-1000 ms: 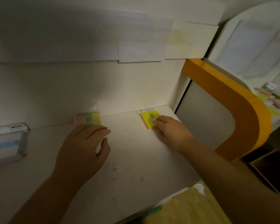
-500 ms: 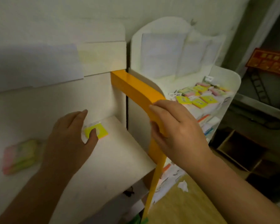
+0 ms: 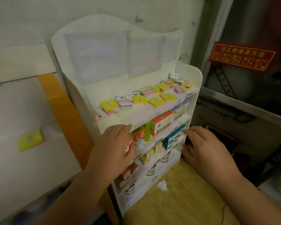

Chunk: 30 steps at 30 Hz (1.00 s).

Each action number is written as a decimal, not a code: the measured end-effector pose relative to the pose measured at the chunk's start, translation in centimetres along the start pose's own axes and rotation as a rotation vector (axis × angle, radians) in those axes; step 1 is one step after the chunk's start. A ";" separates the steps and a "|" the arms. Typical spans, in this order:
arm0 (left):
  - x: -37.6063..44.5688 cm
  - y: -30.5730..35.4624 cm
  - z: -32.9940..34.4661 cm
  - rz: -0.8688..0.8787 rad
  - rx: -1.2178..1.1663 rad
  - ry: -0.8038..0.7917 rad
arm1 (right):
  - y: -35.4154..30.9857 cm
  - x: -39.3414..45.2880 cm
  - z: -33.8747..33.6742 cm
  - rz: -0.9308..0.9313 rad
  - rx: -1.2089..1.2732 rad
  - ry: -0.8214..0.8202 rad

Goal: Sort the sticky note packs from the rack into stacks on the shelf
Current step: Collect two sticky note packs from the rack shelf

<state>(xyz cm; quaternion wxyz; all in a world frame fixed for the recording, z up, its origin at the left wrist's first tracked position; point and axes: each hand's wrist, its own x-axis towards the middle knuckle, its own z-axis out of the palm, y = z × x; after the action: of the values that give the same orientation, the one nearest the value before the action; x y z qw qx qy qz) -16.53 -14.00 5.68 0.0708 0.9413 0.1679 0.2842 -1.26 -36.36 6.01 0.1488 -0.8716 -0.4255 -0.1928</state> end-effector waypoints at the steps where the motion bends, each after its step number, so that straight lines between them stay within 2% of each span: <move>1: 0.2 0.8 0.9 0.003 0.003 -0.022 | 1.1 -0.5 0.1 0.017 0.010 -0.014; 8: 2.9 3.9 4.5 -0.056 0.018 -0.105 | 5.7 -1.9 2.2 0.106 0.062 -0.110; 14: 6.3 4.3 8.2 -0.058 -0.002 -0.105 | 7.3 0.0 3.7 0.084 0.035 -0.179; 18: 9.9 3.5 11.6 -0.066 -0.002 -0.107 | 8.8 3.6 5.1 0.109 0.002 -0.190; 22: 14.1 1.4 14.2 -0.092 0.025 -0.105 | 9.3 8.9 7.1 0.058 0.004 -0.188; 30: 17.3 -2.8 17.7 -0.254 0.058 -0.060 | 8.3 19.2 13.1 -0.052 0.021 -0.227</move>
<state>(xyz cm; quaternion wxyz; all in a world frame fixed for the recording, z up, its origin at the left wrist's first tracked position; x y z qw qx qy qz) 6.12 -5.89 -0.77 0.0839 0.9222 0.2916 0.2397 18.91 -22.60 2.60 0.1037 -0.8749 -0.4639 -0.0925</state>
